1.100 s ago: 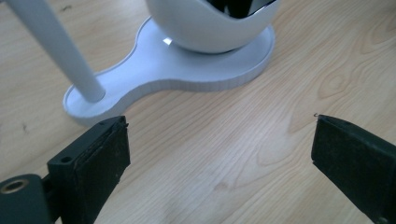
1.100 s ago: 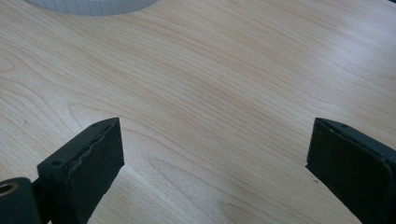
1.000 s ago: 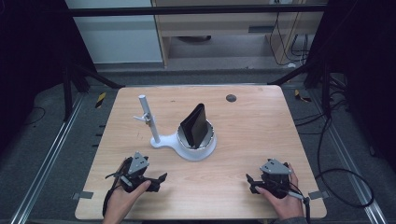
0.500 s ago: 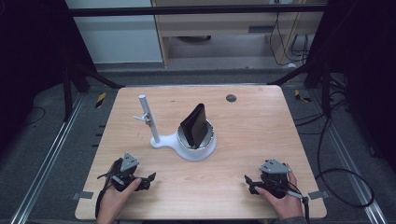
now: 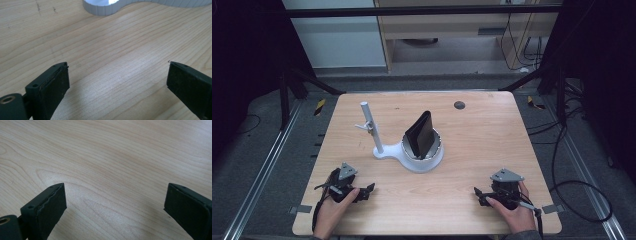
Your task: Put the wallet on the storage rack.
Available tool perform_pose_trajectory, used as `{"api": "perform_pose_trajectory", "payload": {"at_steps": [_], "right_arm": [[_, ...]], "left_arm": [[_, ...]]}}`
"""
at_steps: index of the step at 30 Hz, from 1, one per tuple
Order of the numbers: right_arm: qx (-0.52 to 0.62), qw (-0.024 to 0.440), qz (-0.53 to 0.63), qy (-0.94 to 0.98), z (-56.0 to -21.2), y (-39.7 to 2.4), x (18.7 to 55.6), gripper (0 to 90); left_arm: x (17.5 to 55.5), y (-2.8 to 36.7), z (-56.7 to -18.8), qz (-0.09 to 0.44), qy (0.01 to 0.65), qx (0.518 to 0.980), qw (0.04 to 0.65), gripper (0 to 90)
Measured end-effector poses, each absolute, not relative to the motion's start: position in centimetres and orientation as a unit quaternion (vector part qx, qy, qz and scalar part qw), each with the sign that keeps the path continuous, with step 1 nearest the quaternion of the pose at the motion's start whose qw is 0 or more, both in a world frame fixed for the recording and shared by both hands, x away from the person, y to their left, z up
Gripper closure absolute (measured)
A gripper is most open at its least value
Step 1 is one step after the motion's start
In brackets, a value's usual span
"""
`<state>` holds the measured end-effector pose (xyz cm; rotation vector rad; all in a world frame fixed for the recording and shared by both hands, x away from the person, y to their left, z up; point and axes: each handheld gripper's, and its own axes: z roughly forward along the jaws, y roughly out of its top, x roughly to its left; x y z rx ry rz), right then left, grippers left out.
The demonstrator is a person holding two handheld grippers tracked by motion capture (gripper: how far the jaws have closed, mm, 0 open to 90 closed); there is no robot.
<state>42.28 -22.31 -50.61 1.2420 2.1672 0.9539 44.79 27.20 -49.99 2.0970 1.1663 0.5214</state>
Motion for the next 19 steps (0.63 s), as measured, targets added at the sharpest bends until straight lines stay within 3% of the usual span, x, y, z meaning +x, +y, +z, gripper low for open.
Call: {"api": "perform_pose_trajectory", "payload": {"at_steps": [19], "right_arm": [[0.476,0.208,0.336,0.786,-51.34,-22.18,42.98,1.6]], "left_arm": [[45.37,27.67,-50.89,0.204,0.458,0.799,0.332,2.0]]}}
